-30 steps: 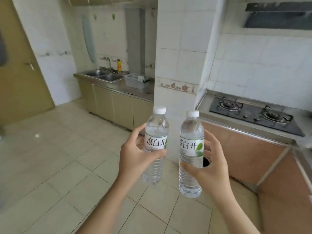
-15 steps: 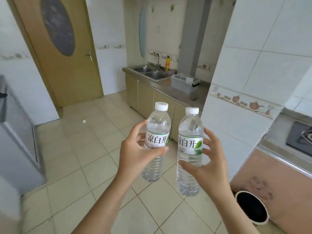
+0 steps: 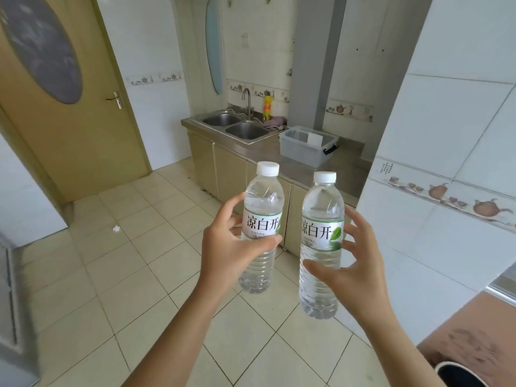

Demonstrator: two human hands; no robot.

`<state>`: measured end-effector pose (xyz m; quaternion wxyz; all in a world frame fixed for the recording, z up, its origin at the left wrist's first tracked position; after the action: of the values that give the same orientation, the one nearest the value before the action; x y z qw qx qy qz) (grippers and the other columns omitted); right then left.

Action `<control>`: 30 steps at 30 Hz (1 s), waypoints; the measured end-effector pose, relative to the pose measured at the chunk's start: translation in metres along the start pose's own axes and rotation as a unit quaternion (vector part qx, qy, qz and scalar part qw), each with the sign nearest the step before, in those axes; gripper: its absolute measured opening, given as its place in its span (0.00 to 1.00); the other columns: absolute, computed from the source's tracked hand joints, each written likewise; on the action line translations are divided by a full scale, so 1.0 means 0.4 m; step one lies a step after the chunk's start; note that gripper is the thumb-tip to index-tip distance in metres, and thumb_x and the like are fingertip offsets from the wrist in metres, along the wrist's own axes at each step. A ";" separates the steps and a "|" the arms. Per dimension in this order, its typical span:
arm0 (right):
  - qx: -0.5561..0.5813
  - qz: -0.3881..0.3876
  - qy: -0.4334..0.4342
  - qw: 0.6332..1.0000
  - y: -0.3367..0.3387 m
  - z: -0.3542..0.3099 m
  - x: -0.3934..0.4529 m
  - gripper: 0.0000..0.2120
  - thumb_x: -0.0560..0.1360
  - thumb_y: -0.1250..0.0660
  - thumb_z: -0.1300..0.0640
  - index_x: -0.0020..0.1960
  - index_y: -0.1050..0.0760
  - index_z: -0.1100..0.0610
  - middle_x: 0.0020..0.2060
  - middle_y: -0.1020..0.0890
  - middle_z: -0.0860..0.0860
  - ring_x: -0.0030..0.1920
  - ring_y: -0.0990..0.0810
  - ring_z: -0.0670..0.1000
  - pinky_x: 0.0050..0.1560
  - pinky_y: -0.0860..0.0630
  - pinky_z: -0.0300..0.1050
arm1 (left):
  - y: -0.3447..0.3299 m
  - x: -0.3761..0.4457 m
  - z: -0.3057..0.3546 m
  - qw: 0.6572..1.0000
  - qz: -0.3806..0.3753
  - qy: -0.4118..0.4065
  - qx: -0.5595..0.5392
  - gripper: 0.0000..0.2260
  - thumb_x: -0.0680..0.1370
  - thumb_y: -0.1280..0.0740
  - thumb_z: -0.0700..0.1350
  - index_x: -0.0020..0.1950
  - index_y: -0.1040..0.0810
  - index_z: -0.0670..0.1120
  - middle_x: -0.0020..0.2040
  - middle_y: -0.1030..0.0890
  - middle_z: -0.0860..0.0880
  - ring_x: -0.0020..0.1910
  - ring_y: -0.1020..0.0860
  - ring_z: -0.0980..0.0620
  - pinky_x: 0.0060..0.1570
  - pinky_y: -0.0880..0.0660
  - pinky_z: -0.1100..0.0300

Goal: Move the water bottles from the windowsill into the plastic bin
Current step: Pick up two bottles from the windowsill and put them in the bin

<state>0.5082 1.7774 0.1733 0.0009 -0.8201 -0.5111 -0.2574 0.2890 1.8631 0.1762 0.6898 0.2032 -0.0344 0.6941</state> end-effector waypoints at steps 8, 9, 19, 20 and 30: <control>-0.002 -0.001 -0.001 1.000 -0.072 0.219 0.410 0.46 0.57 0.18 0.61 0.68 0.35 0.38 0.58 0.25 0.31 0.55 0.22 0.39 0.51 0.25 0.41 | -0.189 0.386 -0.148 1.000 0.000 0.020 0.000 0.37 0.54 0.17 0.55 0.58 0.29 0.75 0.46 0.16 0.67 0.46 0.18 0.67 0.40 0.25 0.73; -0.005 -0.003 -0.003 1.000 -0.080 0.246 0.465 0.47 0.57 0.18 0.61 0.68 0.35 0.38 0.57 0.25 0.30 0.55 0.22 0.38 0.51 0.25 0.41 | -0.212 0.437 -0.161 1.000 0.000 0.022 0.002 0.37 0.55 0.17 0.55 0.58 0.29 0.75 0.46 0.16 0.67 0.46 0.18 0.67 0.40 0.25 0.73; -0.019 -0.004 0.003 1.000 -0.172 0.437 0.948 0.47 0.57 0.17 0.61 0.68 0.35 0.40 0.57 0.25 0.31 0.57 0.24 0.38 0.52 0.27 0.35 | -0.376 0.896 -0.280 1.000 -0.001 0.023 -0.011 0.36 0.58 0.15 0.48 0.56 0.29 0.73 0.45 0.18 0.71 0.47 0.19 0.69 0.38 0.25 0.76; -0.022 -0.003 0.004 1.000 -0.185 0.456 0.991 0.47 0.57 0.17 0.61 0.69 0.35 0.41 0.56 0.25 0.30 0.57 0.24 0.38 0.52 0.27 0.36 | -0.393 0.942 -0.295 1.000 -0.003 0.024 -0.015 0.36 0.58 0.15 0.48 0.56 0.29 0.73 0.45 0.17 0.70 0.47 0.19 0.68 0.39 0.25 0.75; -0.058 0.060 -0.040 0.996 -0.282 0.684 1.372 0.48 0.57 0.17 0.62 0.70 0.36 0.45 0.57 0.24 0.35 0.55 0.23 0.37 0.49 0.27 0.30 | -0.624 1.439 -0.468 0.994 -0.093 0.024 -0.052 0.37 0.58 0.15 0.45 0.60 0.27 0.67 0.45 0.14 0.60 0.45 0.16 0.60 0.43 0.20 0.65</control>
<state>0.7183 2.3633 0.1386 -0.0520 -0.8575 -0.4451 -0.2529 0.5070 2.4790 0.1368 0.7619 0.1525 -0.0345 0.6286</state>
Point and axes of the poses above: each hand's wrist, its own x-axis towards the middle knuckle, its own y-axis out of the back of the hand, z = x × y, the point moved 8 cm from there along x, towards the middle knuckle
